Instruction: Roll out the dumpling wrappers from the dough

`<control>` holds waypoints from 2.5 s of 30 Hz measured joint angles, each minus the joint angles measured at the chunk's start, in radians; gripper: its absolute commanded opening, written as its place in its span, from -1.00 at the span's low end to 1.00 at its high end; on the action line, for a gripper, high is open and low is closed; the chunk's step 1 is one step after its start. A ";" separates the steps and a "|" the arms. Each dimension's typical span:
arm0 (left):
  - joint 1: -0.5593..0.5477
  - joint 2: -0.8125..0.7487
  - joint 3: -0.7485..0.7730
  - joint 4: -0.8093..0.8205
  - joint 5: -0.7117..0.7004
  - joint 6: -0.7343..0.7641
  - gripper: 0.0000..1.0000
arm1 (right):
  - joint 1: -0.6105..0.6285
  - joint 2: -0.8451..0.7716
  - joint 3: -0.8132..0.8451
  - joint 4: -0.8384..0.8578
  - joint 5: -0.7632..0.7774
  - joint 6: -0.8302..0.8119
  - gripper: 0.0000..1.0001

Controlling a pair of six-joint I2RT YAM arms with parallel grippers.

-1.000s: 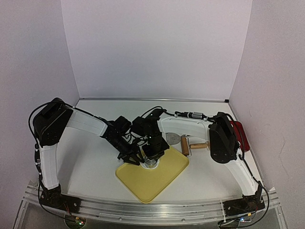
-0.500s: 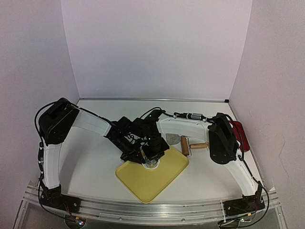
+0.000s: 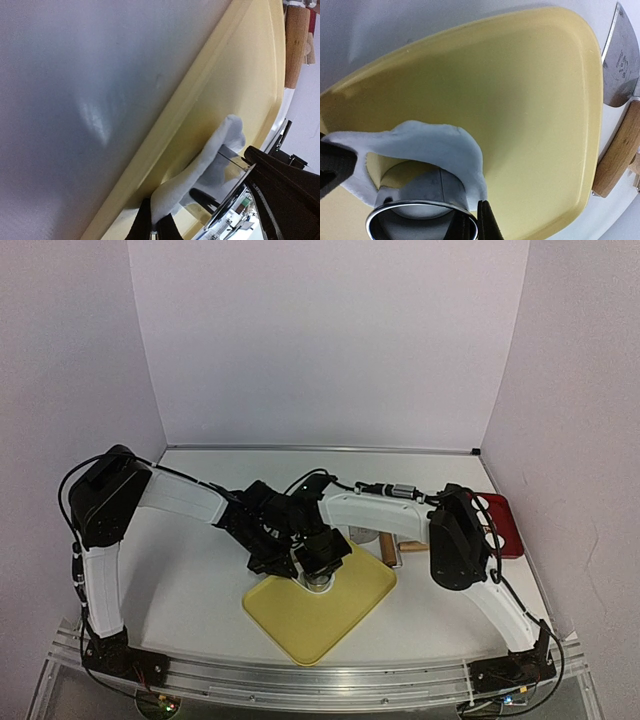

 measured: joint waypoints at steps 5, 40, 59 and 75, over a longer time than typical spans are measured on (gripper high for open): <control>0.002 -0.029 -0.001 -0.034 -0.069 0.001 -1.00 | 0.001 0.009 0.014 -0.011 0.003 0.000 -1.00; 0.092 0.110 0.171 0.115 0.034 0.067 -1.00 | -0.026 -0.087 -0.143 0.150 -0.106 -0.180 -1.00; 0.104 0.216 0.260 0.187 0.189 0.145 -1.00 | -0.032 -0.099 -0.162 0.169 -0.111 -0.160 -0.42; 0.061 0.098 0.203 0.190 0.214 0.194 -1.00 | -0.018 -0.284 -0.304 0.189 -0.119 -0.170 0.36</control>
